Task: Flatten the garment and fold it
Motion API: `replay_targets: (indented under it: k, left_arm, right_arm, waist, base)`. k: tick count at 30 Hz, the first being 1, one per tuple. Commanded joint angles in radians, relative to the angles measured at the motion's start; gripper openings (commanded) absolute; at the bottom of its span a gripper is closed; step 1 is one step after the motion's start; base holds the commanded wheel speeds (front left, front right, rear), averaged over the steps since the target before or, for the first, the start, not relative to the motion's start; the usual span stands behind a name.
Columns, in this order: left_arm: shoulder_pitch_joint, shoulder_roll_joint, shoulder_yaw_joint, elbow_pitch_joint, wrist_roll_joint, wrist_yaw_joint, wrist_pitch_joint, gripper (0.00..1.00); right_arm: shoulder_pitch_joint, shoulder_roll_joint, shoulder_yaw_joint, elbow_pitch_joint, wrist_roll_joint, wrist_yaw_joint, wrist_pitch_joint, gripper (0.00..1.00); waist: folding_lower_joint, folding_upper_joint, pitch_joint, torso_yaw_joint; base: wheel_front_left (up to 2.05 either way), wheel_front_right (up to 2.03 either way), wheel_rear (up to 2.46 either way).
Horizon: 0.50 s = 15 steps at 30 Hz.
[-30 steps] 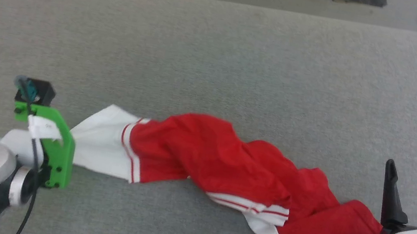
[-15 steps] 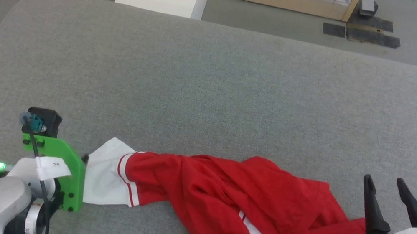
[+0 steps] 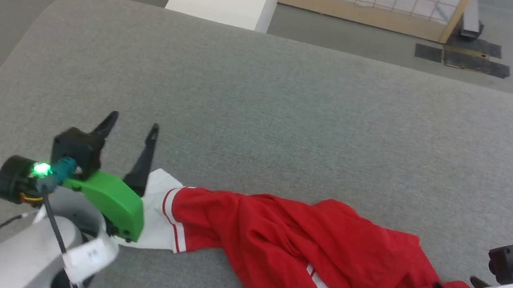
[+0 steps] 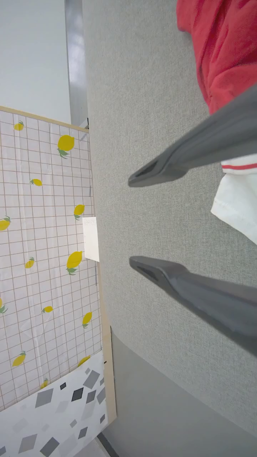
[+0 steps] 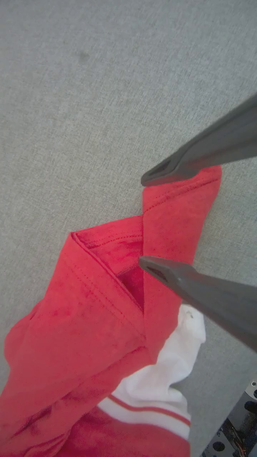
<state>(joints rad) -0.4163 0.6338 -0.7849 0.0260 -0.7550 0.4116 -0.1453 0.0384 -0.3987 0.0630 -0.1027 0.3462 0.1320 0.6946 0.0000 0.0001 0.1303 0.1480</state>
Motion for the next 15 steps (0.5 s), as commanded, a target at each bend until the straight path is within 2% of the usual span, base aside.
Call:
replay_targets:
  k: [1, 6, 15]
  left_arm:
    - [-0.017, -0.015, -0.007, 0.006, 0.025, -0.009, -0.029, 1.0]
    - [-0.033, -0.047, -0.04, 0.014, 0.079, -0.026, -0.071, 1.0]
    - [-0.045, -0.094, -0.074, 0.032, 0.122, -0.042, -0.095, 1.0]
  right_arm:
    - [-0.015, -0.003, 0.0, 0.012, 0.005, -0.001, 0.039, 1.0]
    - [-0.044, -0.014, 0.018, 0.057, -0.004, -0.001, 0.144, 1.0]
    - [-0.063, -0.023, 0.038, 0.157, -0.076, -0.001, 0.196, 1.0]
  waist:
    - [0.0, -0.0001, 0.016, 0.021]
    - [0.0, -0.0001, 0.049, 0.063]
    - [0.0, -0.0001, 0.109, 0.129]
  base:
    - [0.0, 0.0, 0.0]
    - [0.0, 0.0, 0.0]
    - [0.0, 0.0, 0.0]
